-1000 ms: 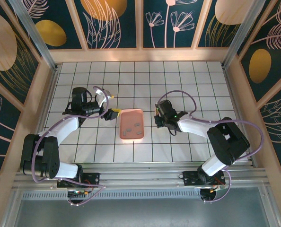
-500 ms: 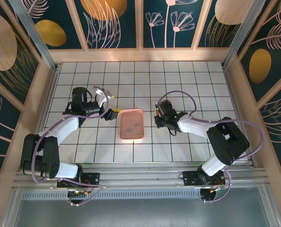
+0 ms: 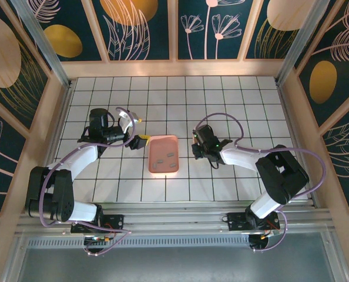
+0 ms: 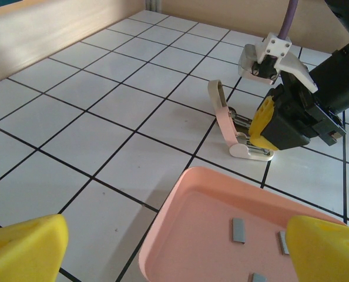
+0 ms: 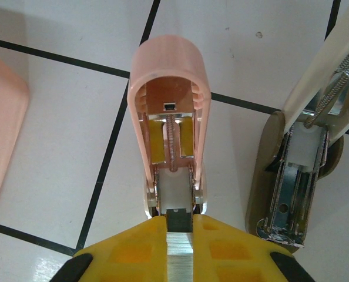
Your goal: Load the staples into the stapler
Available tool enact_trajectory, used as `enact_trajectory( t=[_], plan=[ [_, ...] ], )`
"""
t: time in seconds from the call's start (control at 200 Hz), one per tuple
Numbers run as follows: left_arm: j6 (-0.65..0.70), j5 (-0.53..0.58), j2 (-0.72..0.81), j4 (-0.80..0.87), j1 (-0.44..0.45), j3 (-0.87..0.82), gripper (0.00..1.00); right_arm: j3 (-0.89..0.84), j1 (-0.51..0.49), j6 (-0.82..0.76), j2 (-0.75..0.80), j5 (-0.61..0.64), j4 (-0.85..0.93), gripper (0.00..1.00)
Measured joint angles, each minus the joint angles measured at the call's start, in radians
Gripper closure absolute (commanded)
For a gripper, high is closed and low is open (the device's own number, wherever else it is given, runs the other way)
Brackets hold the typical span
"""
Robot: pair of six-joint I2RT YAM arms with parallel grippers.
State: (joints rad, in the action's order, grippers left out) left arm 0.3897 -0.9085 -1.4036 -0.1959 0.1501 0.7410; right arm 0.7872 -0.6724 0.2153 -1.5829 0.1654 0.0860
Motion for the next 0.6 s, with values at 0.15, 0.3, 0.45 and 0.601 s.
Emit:
enact_trajectory(
  t=[0.15, 0.3, 0.45, 0.601],
  plan=[
    [0.000, 0.000, 0.000, 0.000, 0.000, 0.000, 0.06, 0.000, -0.003, 0.002, 0.000, 0.002, -0.001, 0.87],
    [0.000, 0.000, 0.000, 0.000, 0.000, 0.000, 0.05, -0.011, -0.005, 0.003, 0.000, -0.002, -0.025, 0.87],
    [0.000, 0.000, 0.000, 0.000, 0.000, 0.000, 0.05, -0.012, -0.005, 0.004, 0.000, -0.003, -0.038, 0.87],
    [0.000, 0.000, 0.000, 0.000, 0.000, 0.000, 0.05, -0.013, -0.005, 0.011, -0.002, -0.002, -0.039, 0.87]
  ],
)
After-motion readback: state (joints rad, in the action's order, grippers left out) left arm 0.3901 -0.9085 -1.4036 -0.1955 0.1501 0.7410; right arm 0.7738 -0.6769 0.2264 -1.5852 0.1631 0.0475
